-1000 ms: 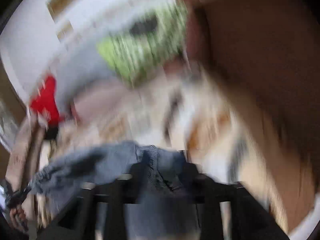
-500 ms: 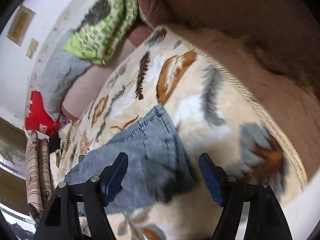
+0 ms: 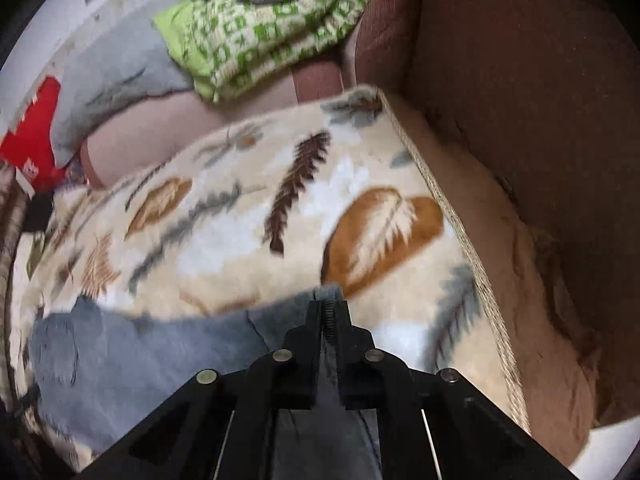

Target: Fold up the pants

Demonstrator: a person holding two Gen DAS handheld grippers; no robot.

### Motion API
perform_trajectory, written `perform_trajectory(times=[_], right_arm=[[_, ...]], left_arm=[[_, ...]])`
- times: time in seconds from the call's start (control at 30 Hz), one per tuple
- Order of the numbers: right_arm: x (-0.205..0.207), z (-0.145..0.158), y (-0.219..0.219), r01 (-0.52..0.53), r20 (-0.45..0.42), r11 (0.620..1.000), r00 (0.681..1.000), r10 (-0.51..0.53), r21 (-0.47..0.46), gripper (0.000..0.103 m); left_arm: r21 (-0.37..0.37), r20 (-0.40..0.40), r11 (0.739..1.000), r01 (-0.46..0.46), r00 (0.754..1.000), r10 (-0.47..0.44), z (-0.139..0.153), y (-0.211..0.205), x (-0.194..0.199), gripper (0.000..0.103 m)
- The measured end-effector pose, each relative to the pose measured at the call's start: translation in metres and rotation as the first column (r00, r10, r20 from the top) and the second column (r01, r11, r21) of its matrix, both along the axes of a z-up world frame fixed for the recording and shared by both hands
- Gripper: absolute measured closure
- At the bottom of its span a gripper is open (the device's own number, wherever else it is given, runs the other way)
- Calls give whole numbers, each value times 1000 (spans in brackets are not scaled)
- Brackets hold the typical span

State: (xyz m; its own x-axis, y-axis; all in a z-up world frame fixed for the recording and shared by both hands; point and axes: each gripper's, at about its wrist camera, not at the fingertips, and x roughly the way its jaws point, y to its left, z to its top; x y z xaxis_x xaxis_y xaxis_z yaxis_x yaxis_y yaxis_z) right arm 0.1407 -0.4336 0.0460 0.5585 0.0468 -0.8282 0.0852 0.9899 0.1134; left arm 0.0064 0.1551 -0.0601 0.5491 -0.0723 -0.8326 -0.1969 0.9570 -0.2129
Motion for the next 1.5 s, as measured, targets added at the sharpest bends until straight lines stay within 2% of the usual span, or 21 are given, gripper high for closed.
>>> perform_trajectory(times=[0.1,0.17,0.23,0.3,0.37,0.4,0.5,0.57,0.67,0.77,0.83,0.9,1.03,1.13,1.2,1.3,1.33,1.37,1.4,1.47,1.5], right_arm=[[14,-52,-7,37,-175,999,984,-32,29,84],[-5,-49,-19,122,-130,989,985,-111,82,72],[-33,-33,-31,188,-78,970,981,-178,151,36],[-73,-13,-39,235,-14,939,971,-240,250,31],[-106,-12,-35,207,-59,892,978,-200,402,30],[-118,-15,-32,190,-69,866,982,-178,462,30],[-137,-38,-18,195,-131,834,980,-147,516,30],[-141,-54,-15,219,-161,802,975,-155,555,30],[-136,-68,-9,238,-184,760,970,-157,605,30],[-136,-73,-3,235,-179,760,971,-158,605,30],[-136,-75,-3,244,-182,756,969,-167,607,30],[-136,-78,-7,257,-190,753,966,-177,606,30],[-141,-80,-19,293,-208,743,956,-208,602,30],[-143,-79,-26,316,-216,738,949,-231,596,30],[-143,-80,-29,333,-226,735,943,-245,591,30],[-141,-84,-32,344,-234,734,939,-254,585,30],[-142,-85,-33,350,-237,727,937,-258,591,30],[-144,-84,-34,358,-241,719,934,-266,596,30],[-145,-81,-35,361,-239,717,933,-271,596,30],[-149,-72,-38,356,-221,728,935,-279,586,30],[-150,-69,-39,355,-214,729,935,-283,585,30]], left_arm=[[-9,1,1000,-2,1000,2,2,2,-2,55],[-15,7,1000,-10,1000,10,5,3,-4,55],[-26,32,998,-49,998,50,14,6,-12,55],[-59,62,994,-92,993,95,25,11,-24,55],[-119,86,978,-173,979,184,34,20,-42,50],[-170,89,954,-245,961,263,38,29,-55,43],[-336,29,864,-374,913,407,30,50,-81,38],[-370,-20,835,-408,902,432,21,53,-83,38],[-422,-67,810,-408,905,421,10,47,-74,38],[-435,-76,808,-396,911,405,9,38,-62,38],[-430,-97,808,-403,910,403,6,35,-52,53],[-407,-117,817,-408,911,396,5,34,-45,96],[-387,-63,839,-383,919,390,24,36,-44,99],[-357,41,858,-369,911,409,57,44,-45,100],[-297,102,880,-370,904,415,68,50,-42,100],[-266,27,881,-392,910,413,37,59,-30,100],[-276,-8,870,-409,906,424,23,65,-30,100],[-306,-64,844,-440,894,443,4,73,-32,99],[-322,-86,837,-442,894,439,-5,75,-32,98],[-313,-71,849,-426,902,426,-11,72,-34,95],[-285,-52,868,-406,911,409,-9,67,-33,95]])
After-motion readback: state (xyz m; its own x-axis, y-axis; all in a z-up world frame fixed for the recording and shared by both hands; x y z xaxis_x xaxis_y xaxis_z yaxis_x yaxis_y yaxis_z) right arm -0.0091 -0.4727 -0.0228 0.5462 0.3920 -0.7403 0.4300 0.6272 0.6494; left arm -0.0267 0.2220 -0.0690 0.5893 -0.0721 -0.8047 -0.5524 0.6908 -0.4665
